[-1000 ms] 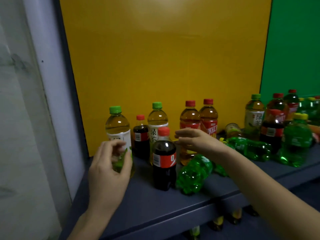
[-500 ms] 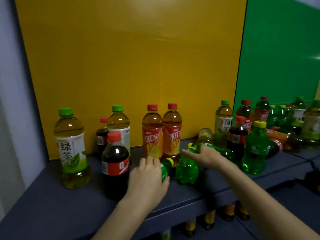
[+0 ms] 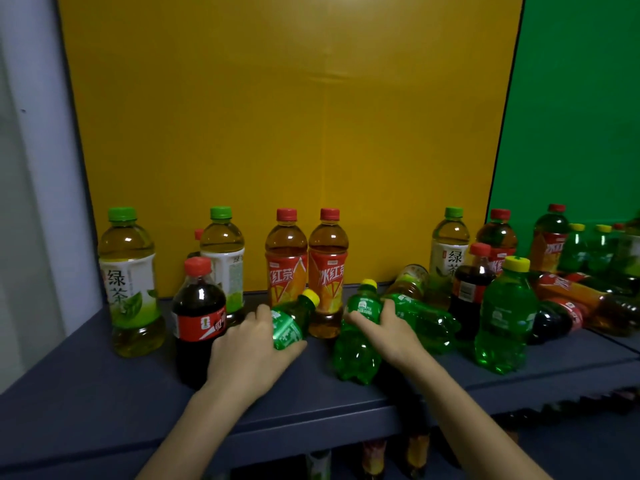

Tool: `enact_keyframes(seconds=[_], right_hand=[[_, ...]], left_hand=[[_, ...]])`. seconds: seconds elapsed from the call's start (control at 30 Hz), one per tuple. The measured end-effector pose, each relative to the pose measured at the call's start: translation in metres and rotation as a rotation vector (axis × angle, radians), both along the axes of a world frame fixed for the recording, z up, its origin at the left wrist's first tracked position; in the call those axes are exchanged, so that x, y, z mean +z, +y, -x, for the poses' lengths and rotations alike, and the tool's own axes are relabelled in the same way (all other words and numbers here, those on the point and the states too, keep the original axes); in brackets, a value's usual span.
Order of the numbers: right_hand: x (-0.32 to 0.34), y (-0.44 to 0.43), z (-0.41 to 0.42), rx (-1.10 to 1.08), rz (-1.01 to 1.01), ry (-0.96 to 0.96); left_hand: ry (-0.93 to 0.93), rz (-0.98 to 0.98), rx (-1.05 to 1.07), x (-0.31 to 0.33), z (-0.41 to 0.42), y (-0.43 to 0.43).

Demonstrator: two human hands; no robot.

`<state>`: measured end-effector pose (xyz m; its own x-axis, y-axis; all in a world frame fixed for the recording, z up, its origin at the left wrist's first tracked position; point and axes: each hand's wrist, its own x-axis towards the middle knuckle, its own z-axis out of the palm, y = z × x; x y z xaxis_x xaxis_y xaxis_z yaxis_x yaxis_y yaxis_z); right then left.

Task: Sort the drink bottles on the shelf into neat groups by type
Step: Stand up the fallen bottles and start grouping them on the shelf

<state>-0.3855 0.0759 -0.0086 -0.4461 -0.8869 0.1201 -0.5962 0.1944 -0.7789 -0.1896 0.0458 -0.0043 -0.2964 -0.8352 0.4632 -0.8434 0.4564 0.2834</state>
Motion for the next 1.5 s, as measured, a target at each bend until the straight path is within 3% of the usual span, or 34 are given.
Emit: enact_keyframes(seconds=[0.17, 0.33, 0.43, 0.77, 0.9, 1.0, 1.17, 1.37, 1.5], right_hand=[[-0.009, 0.015, -0.018, 0.080, 0.365, 0.124], [-0.016, 0.019, -0.033, 0.134, 0.447, 0.249], [-0.020, 0.016, -0.039, 0.159, 0.465, 0.232], [-0.026, 0.016, -0.035, 0.235, 0.360, 0.220], [-0.012, 0.030, -0.007, 0.206, 0.377, 0.268], [0.008, 0.036, 0.026, 0.137, 0.419, 0.324], [0.039, 0.028, 0.076, 0.030, 0.340, 0.268], [0.062, -0.006, 0.106, 0.029, 0.185, 0.226], [0.064, -0.020, 0.112, 0.031, 0.106, 0.239]], left_hand=[[0.423, 0.023, -0.099, -0.011, -0.001, 0.003], [0.712, -0.004, -0.210, -0.021, 0.000, -0.002], [0.802, -0.002, -0.238, -0.026, 0.002, -0.002], [0.763, 0.038, -0.219, -0.033, 0.002, 0.002], [0.785, 0.319, -0.163, -0.027, 0.003, 0.032], [0.757, 0.498, -0.319, -0.023, 0.021, 0.055], [0.567, 0.113, -0.467, -0.021, 0.098, 0.057], [0.323, -0.235, -0.127, -0.008, 0.198, 0.019], [0.279, -0.497, 0.004, -0.001, 0.225, -0.003]])
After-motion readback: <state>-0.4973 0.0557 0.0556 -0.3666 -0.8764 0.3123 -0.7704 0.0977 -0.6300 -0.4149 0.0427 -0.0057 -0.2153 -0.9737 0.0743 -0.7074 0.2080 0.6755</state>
